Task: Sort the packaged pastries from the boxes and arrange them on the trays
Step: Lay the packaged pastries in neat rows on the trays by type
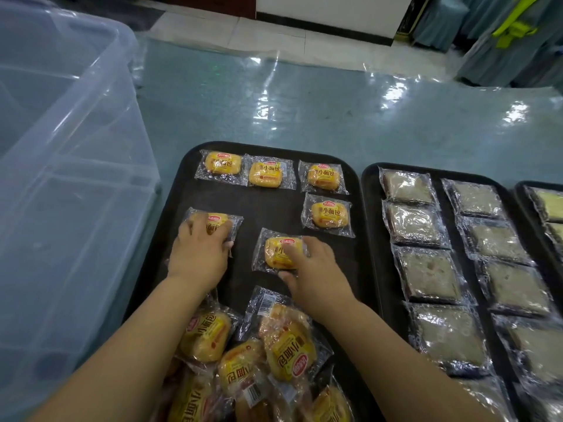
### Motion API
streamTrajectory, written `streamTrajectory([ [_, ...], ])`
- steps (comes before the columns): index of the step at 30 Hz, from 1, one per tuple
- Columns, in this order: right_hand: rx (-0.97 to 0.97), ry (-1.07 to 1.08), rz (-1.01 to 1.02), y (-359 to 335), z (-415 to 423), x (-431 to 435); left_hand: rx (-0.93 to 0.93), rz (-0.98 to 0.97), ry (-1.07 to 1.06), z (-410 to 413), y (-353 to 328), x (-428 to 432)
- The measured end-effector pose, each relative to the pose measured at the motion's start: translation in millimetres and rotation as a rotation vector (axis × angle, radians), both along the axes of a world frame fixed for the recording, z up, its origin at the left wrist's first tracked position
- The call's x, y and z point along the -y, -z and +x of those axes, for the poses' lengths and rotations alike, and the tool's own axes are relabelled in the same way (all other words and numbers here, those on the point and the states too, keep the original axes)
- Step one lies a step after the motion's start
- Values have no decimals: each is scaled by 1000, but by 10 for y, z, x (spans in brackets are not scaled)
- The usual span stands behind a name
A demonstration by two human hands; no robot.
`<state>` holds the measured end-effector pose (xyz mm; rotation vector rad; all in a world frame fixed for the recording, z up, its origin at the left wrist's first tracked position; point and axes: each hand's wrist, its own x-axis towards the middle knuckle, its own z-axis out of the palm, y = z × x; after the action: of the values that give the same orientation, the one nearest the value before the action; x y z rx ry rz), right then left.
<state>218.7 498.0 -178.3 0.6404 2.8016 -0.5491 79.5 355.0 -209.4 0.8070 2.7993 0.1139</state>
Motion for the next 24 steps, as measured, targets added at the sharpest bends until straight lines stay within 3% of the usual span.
streamTrajectory([
  [6,330,-148,-80,96,-95,174,84,45,-15,-20,39,56],
  [24,188,-159,-86,260,-811,157,22,72,-66,-473,96,-86],
])
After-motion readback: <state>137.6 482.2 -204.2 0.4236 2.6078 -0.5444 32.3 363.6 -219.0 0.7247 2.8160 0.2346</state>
